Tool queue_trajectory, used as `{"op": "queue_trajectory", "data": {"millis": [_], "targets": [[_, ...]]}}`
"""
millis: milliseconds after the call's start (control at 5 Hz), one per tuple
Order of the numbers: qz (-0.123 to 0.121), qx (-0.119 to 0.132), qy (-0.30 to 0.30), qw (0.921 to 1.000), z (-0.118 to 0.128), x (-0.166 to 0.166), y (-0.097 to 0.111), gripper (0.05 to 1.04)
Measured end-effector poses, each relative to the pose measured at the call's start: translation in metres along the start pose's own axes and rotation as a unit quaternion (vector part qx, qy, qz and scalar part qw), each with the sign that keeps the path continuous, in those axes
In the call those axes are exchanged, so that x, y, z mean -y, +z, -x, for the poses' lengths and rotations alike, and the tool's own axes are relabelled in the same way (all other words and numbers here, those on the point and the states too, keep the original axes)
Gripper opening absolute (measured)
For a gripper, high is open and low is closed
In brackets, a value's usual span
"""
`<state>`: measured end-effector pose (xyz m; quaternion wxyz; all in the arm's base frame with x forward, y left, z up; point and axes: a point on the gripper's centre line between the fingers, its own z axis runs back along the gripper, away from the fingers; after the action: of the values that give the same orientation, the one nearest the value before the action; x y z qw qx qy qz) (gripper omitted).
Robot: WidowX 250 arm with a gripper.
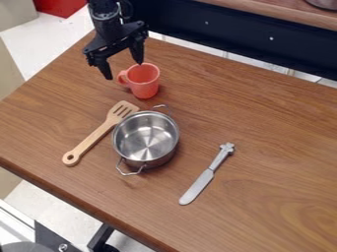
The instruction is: Put the orange cup inside the silver pot
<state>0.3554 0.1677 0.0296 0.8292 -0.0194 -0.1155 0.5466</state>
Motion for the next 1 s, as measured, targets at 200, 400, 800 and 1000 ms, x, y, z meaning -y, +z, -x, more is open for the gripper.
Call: {"op": "queue_trajectory", "data": {"millis": [200,400,800,1000], "targets": [[-0.017,0.014,0.013,0.9997,0.004,0.003,-0.011,0.997],[-0.035,0.014,0.013,0.9992,0.012,0.004,-0.022,0.997],[-0.055,0.016,0.001,0.9984,0.024,0.012,-0.038,0.952],[-0.056,0.011,-0.025,0.9981,0.025,0.014,-0.038,0.683]]}}
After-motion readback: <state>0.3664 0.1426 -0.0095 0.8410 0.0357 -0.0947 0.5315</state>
